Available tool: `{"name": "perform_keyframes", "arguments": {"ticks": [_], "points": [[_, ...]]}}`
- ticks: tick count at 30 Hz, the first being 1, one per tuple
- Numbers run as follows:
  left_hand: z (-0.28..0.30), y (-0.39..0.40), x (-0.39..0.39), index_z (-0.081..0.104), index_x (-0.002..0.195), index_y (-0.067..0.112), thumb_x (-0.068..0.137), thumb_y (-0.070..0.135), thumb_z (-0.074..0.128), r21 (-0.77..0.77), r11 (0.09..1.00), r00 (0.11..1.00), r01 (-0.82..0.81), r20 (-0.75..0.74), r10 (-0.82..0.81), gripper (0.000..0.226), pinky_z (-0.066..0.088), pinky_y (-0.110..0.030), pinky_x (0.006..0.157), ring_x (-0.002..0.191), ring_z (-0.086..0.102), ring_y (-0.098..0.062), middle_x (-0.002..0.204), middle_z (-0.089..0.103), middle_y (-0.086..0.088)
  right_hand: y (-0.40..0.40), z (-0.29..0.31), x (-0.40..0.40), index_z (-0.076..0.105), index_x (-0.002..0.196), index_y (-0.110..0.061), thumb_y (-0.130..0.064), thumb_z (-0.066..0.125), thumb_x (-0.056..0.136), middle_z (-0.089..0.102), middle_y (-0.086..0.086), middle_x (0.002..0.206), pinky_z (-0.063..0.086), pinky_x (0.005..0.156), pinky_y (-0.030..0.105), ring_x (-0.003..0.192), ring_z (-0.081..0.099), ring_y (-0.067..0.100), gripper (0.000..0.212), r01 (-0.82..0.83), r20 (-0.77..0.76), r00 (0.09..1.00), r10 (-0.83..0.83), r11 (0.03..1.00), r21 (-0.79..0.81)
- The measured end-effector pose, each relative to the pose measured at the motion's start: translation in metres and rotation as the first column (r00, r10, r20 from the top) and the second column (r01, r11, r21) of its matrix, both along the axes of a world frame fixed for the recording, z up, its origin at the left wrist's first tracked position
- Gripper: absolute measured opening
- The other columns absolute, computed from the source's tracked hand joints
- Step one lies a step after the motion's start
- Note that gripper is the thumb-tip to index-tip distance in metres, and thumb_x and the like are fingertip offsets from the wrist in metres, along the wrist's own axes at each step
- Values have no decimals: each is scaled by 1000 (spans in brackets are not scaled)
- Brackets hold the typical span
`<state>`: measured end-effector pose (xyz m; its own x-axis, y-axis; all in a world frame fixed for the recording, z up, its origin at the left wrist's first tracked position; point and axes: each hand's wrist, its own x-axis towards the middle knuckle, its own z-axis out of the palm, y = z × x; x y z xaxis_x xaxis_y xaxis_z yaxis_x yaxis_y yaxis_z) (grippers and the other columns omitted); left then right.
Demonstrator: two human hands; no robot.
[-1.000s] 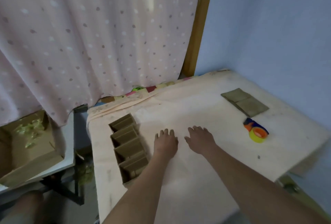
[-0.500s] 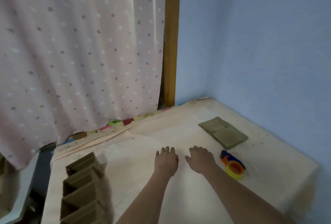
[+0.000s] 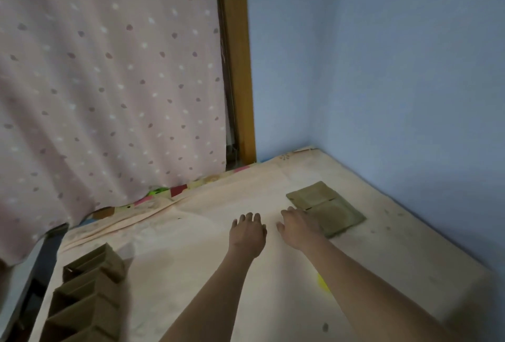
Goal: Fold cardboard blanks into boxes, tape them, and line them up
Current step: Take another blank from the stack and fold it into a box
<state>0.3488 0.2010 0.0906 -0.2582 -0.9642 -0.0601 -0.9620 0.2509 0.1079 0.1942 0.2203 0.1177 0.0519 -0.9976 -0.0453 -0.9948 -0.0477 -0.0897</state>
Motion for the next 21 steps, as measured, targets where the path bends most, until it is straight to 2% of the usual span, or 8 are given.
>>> {"name": "perform_keyframes", "arguments": {"ticks": [6, 12, 17, 21], "points": [[-2, -21, -26, 39, 142, 10, 105, 34, 29, -14, 999, 999, 41, 33, -41, 45, 29, -41, 112, 133, 40, -28, 144, 45, -10, -10, -8, -20, 52, 135, -12, -43, 35, 105, 55, 7, 134, 45, 97, 40, 123, 54, 27, 45, 30, -6, 1000, -30, 999, 32], [-10, -36, -49, 40, 141, 10, 105, 34, 29, -9, 994, 994, 105, 31, -104, 44, 28, -43, 113, 133, 39, -28, 143, 45, -10, -11, -11, -35, 55, 127, -14, -44, 36, 104, 61, 7, 127, 46, 92, 38, 117, 57, 26, 42, 100, -9, 995, -99, 995, 27], [-21, -48, -74, 41, 141, 10, 105, 34, 30, -11, 988, 988, 153, -13, -153, 44, 28, -42, 114, 132, 40, -28, 142, 46, -10, -12, -13, -55, 60, 119, -14, -43, 40, 104, 67, 6, 114, 45, 86, 35, 107, 62, 25, 38, 121, -21, 992, -121, 993, -10], [-31, -52, -94, 39, 144, 10, 106, 34, 29, 20, 984, 985, 174, -5, -174, 46, 28, -42, 115, 133, 40, -28, 144, 45, -10, -15, -19, -77, 63, 106, -14, -39, 41, 103, 67, 4, 103, 40, 72, 30, 98, 64, 24, 34, 156, -8, 988, -156, 988, 12]]}}
